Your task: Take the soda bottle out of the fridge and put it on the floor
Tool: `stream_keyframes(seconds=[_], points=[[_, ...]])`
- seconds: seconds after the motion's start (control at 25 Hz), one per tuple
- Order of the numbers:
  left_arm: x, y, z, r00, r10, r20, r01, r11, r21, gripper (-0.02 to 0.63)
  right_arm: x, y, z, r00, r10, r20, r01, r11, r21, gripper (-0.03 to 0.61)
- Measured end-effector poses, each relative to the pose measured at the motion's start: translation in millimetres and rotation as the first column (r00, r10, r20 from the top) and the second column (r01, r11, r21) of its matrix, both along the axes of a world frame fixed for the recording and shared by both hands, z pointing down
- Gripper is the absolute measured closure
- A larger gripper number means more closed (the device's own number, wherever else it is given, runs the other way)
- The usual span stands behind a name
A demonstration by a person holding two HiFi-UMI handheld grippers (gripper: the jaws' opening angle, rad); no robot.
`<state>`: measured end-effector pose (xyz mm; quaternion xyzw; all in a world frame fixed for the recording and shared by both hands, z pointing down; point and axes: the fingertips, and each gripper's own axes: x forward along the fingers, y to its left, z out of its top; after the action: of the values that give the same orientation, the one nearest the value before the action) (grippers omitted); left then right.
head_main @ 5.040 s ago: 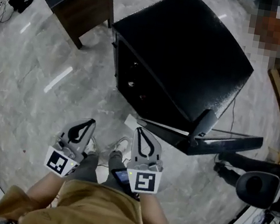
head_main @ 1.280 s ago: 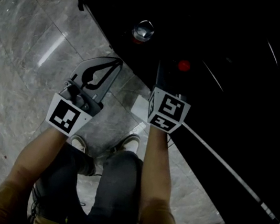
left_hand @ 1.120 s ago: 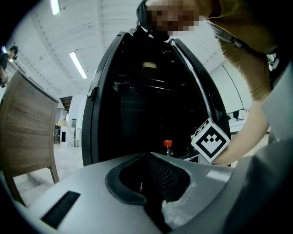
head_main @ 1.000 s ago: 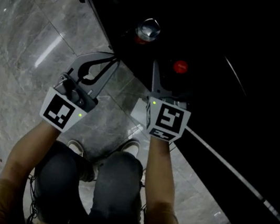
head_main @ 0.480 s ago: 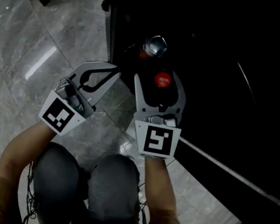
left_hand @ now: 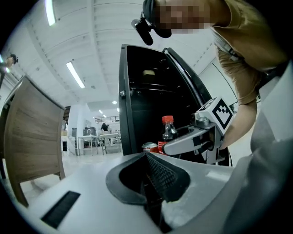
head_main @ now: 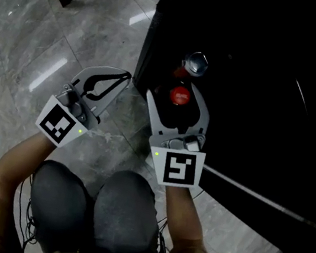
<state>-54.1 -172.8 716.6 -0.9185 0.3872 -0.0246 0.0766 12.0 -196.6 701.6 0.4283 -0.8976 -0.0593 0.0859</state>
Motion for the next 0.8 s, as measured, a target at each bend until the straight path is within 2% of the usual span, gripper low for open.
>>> stream_keyframes(seconds=[0.28, 0.64, 0.8], points=[[-29.9, 10.1, 18.9, 0.999, -0.028, -0.047, 0.024, 0.997, -0.070, 0.614, -36.6, 13.3, 17.6, 0.996, -0.088, -0.019, 0.088, 0.996, 0.010, 0.279], [-49.2, 29.7, 38.8, 1.000, -0.029, -0.008, 0.028, 0.997, -0.074, 0.614, -69.8, 26.2, 61.8, 0.980, -0.193, -0.048, 0.192, 0.981, -0.024, 0.279], [-63.7, 37.4, 54.9, 0.998, -0.064, -0.016, 0.062, 0.993, -0.102, 0.614, -84.5, 30.8, 82.7, 0.970, -0.236, -0.064, 0.233, 0.971, -0.048, 0.279]])
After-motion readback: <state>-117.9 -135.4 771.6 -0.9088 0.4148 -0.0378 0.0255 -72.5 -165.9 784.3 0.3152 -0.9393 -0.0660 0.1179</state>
